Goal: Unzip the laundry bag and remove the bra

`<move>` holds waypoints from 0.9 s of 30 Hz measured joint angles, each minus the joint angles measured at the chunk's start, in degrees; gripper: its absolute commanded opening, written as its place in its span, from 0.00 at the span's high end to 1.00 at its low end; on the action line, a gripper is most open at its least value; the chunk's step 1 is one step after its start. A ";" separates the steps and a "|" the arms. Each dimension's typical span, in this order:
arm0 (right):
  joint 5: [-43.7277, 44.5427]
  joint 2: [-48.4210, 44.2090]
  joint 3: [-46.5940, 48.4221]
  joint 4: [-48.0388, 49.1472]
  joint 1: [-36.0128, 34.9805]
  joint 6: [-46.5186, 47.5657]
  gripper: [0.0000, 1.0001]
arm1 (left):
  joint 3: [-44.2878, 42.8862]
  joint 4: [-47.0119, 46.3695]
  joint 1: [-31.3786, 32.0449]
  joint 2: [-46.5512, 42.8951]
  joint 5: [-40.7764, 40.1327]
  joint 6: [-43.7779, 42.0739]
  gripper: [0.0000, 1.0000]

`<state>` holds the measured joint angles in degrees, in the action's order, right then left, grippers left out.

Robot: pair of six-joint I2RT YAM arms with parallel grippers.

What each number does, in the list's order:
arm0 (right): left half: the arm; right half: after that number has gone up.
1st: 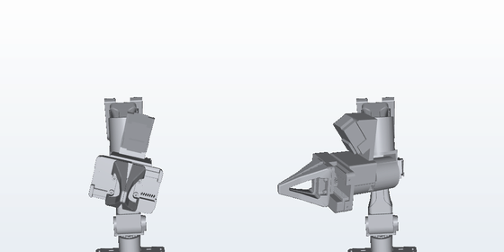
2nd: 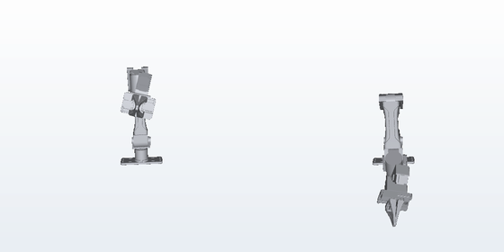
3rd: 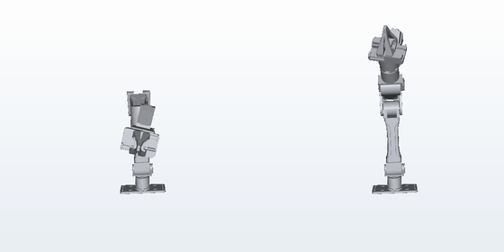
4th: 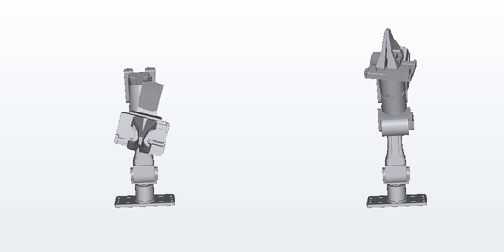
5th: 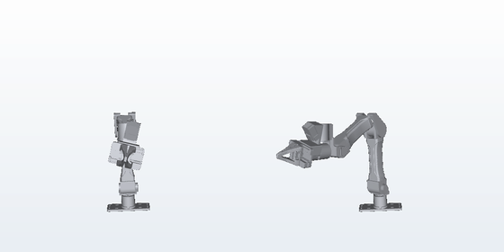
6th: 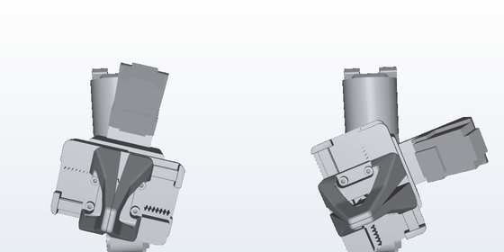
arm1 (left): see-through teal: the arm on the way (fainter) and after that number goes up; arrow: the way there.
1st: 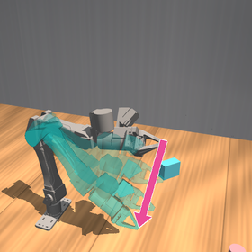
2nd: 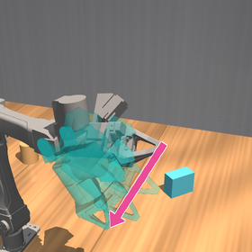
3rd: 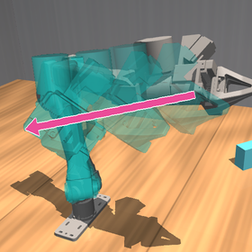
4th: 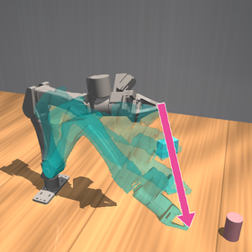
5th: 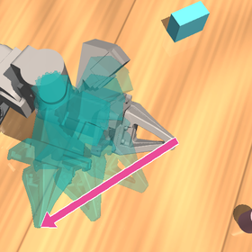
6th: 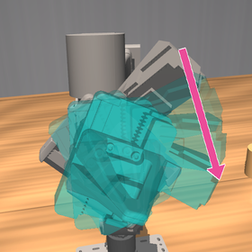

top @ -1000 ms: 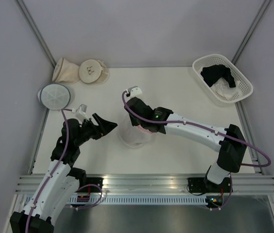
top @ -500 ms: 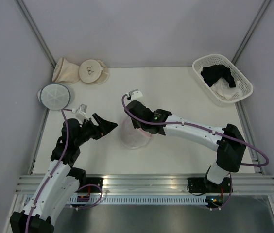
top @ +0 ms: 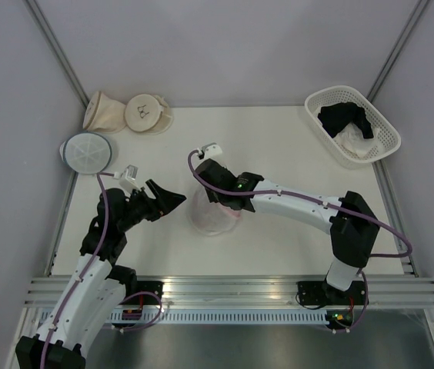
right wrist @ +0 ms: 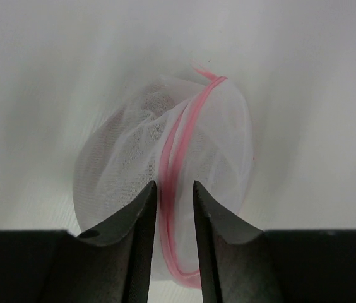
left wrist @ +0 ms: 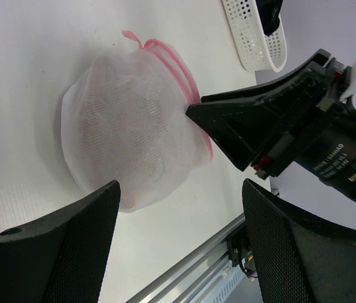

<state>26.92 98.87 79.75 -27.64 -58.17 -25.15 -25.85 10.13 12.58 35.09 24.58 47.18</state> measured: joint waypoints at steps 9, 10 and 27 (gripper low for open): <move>1.31 2.58 0.11 0.50 2.23 -0.55 0.68 | 0.00 0.02 0.00 -0.52 0.00 0.00 0.19; 1.55 2.58 0.11 0.68 2.36 -0.57 0.65 | 0.00 0.02 0.00 -0.52 0.00 -0.02 0.19; 3.96 2.56 0.22 0.68 4.63 -0.31 0.63 | 0.00 -0.02 0.00 0.52 0.13 -0.02 0.19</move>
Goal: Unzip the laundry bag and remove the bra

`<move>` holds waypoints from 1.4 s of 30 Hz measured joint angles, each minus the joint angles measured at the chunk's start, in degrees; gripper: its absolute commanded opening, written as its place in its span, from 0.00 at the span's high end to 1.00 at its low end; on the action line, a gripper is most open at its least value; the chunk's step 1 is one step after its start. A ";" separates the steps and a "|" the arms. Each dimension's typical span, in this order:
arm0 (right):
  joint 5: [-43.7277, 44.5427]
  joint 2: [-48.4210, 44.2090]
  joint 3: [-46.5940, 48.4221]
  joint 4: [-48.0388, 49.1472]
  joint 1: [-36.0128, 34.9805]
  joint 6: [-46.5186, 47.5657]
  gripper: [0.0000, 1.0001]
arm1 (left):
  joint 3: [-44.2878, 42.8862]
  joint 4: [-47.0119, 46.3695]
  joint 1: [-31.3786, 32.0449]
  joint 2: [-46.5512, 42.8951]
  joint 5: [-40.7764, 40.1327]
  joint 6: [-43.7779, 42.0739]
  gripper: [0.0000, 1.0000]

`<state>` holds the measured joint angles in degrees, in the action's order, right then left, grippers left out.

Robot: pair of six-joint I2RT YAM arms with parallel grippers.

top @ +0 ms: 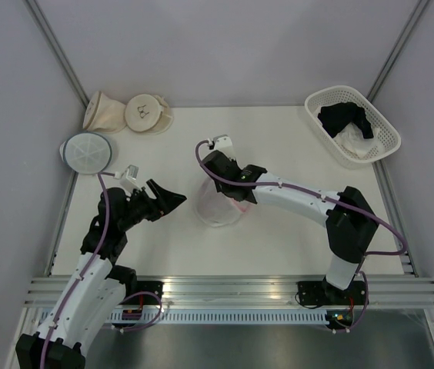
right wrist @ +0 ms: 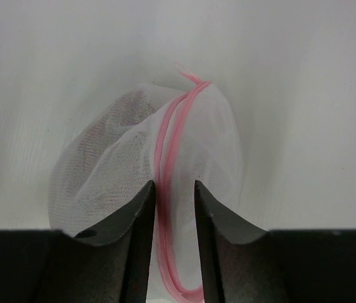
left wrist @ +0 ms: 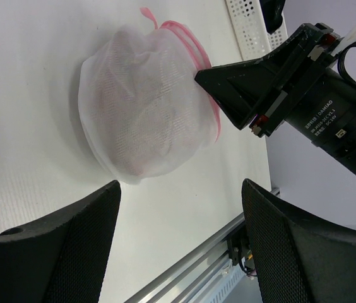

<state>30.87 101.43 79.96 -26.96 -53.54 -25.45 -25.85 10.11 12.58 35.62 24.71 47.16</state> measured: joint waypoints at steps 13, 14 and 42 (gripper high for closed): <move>0.31 -1.01 0.00 0.00 1.97 0.83 0.57 | 0.00 0.00 0.00 0.42 0.92 0.00 0.19; 0.39 -1.31 0.00 0.02 1.97 0.90 0.57 | 0.00 0.00 0.00 0.44 0.92 0.00 0.19; -5.20 -2.21 0.00 4.13 4.42 1.73 0.58 | 0.00 0.04 0.00 -0.04 0.92 0.02 0.19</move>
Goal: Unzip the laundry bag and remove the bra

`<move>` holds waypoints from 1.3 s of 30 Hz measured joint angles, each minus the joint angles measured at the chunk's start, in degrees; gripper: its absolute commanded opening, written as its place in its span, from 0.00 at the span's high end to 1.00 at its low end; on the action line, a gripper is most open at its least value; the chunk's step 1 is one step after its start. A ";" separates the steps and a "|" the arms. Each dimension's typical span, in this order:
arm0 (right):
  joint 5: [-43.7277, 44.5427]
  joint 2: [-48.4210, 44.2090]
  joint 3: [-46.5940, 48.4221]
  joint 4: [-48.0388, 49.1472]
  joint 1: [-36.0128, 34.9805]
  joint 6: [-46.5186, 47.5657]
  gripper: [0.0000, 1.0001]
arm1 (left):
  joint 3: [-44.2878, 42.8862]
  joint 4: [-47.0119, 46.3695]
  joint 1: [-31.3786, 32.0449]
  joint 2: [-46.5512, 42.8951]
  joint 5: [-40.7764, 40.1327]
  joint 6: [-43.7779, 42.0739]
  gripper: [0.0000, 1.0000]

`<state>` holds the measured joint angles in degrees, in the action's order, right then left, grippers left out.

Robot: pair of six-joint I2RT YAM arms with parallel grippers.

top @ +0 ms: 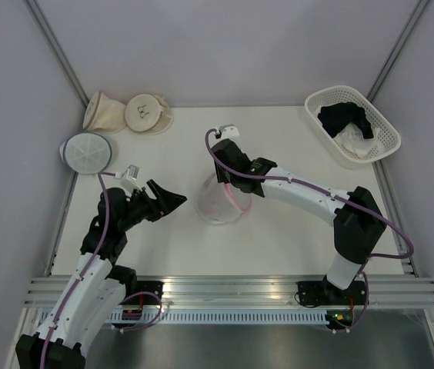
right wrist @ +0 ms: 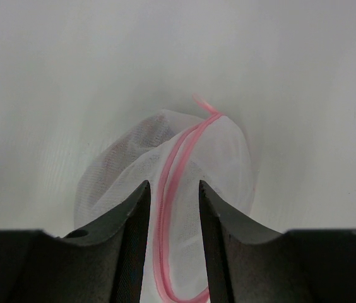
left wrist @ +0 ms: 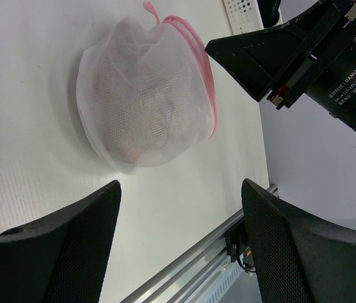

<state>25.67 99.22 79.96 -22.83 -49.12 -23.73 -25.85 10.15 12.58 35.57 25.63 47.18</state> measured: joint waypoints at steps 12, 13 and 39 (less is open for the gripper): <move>1.22 1.60 0.57 -1.64 0.00 -0.50 0.63 | 0.00 0.02 0.00 -0.39 -0.02 -0.02 0.19; 1.20 1.86 0.59 -1.68 0.00 -0.50 0.63 | 0.00 0.04 0.00 -0.44 -0.02 -0.02 0.19; 7.21 -1.20 -0.98 -5.35 0.04 -2.29 0.99 | 0.00 0.07 0.00 -1.09 -0.02 -0.02 0.19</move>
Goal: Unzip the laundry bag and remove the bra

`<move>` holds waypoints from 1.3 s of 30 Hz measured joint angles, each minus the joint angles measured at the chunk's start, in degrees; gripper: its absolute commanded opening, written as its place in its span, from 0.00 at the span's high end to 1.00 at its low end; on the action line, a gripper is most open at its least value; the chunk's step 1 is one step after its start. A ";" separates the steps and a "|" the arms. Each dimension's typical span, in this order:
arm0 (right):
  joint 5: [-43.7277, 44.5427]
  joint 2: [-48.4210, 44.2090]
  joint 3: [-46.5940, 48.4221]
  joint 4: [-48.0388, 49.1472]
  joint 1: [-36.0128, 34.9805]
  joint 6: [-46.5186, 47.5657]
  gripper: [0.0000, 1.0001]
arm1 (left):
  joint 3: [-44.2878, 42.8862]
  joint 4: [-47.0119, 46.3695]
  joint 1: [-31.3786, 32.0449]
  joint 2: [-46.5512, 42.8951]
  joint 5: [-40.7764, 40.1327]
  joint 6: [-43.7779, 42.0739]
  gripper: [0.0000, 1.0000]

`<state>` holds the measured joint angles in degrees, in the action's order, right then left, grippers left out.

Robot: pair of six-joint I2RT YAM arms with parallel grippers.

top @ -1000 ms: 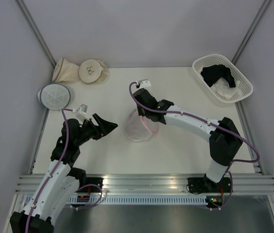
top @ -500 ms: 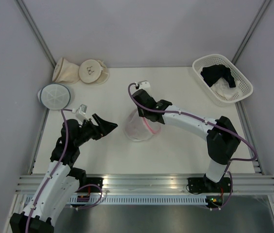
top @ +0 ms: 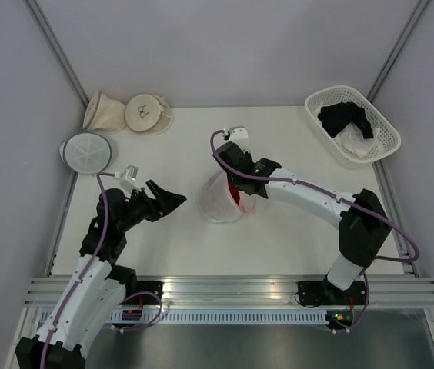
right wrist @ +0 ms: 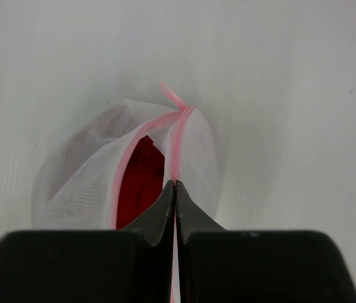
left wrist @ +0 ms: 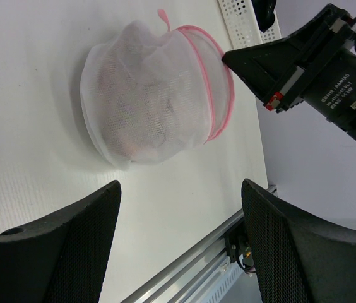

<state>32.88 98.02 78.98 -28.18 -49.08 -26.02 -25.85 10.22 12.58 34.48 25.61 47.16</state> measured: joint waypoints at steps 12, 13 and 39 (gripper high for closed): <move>-7.65 -9.42 -3.37 -5.16 2.25 2.29 1.00 | -4.13 -5.66 1.70 13.18 6.10 -1.09 0.18; -10.36 -10.80 -4.31 -5.11 2.62 2.84 1.00 | -5.16 -6.01 2.69 15.12 6.34 -1.64 0.18; -33.11 -16.81 -9.73 -1.46 4.74 7.50 0.90 | -19.56 -4.57 23.69 38.27 -20.61 -18.99 0.20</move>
<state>-0.23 81.21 69.25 -29.65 -44.34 -18.52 -45.41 5.65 36.27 72.75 4.99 28.16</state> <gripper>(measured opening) 0.092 0.809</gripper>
